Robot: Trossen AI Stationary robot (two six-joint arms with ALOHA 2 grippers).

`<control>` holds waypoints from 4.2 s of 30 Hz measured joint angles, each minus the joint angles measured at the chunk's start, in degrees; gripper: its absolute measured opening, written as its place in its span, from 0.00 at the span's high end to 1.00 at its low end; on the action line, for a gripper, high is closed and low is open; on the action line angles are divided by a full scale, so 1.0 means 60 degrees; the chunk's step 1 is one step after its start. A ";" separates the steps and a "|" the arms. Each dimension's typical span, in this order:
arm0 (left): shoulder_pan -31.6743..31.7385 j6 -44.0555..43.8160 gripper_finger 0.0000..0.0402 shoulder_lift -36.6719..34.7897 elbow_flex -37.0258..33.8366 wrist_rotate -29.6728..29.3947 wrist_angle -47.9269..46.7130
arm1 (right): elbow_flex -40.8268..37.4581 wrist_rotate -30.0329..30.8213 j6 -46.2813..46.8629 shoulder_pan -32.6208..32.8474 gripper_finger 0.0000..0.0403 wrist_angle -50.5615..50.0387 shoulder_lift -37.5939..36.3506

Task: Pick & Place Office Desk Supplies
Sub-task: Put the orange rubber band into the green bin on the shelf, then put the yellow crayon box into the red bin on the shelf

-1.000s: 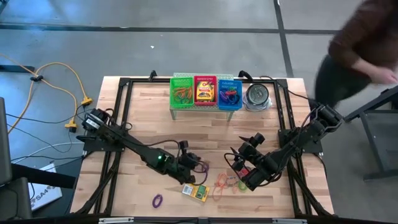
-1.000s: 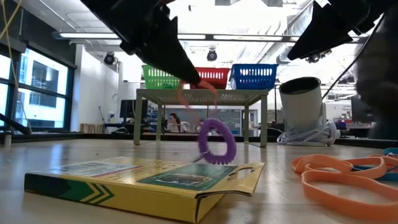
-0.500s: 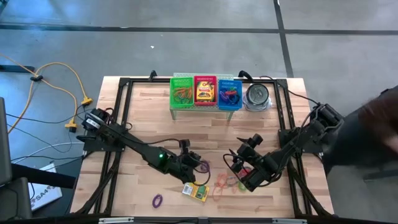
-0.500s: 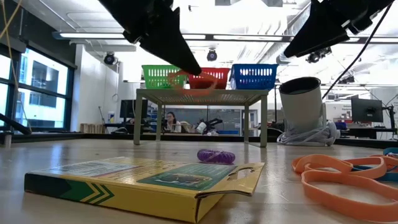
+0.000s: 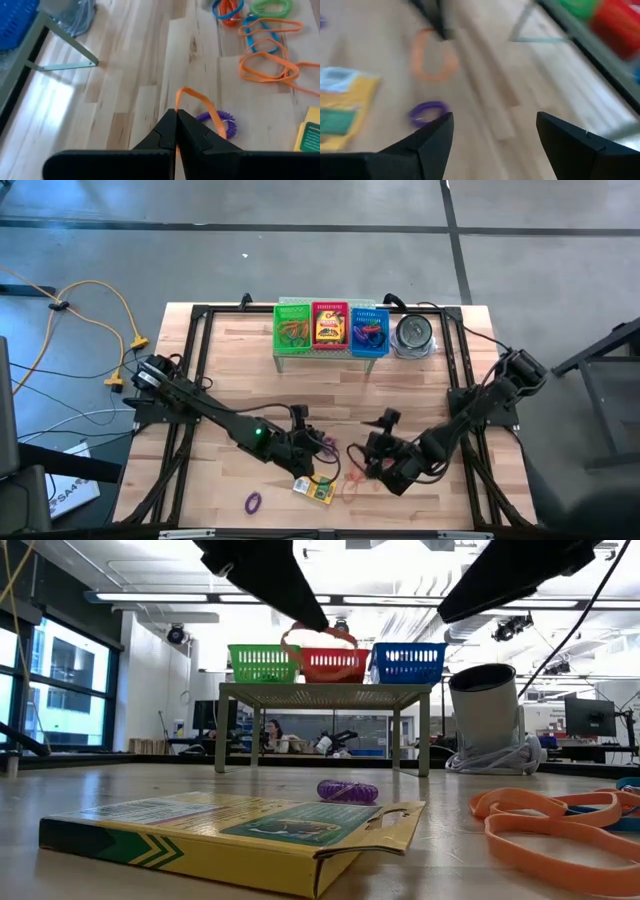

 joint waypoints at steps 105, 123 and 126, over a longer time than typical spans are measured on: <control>0.7614 -0.1086 0.58 -0.0470 0.4466 0.0840 -0.7574 | 0.0000 -0.2592 -0.2728 -0.0627 0.32 0.2574 0.0791; 0.5931 -0.0277 0.56 -0.1485 0.4499 0.3721 -0.8857 | 0.0000 -0.2607 -0.2728 -0.0674 0.32 0.2508 0.0791; 0.5213 -0.0674 0.56 -0.1645 0.4499 0.5341 -0.9233 | 0.0000 -0.2632 -0.2719 -0.0670 0.32 0.2508 0.0791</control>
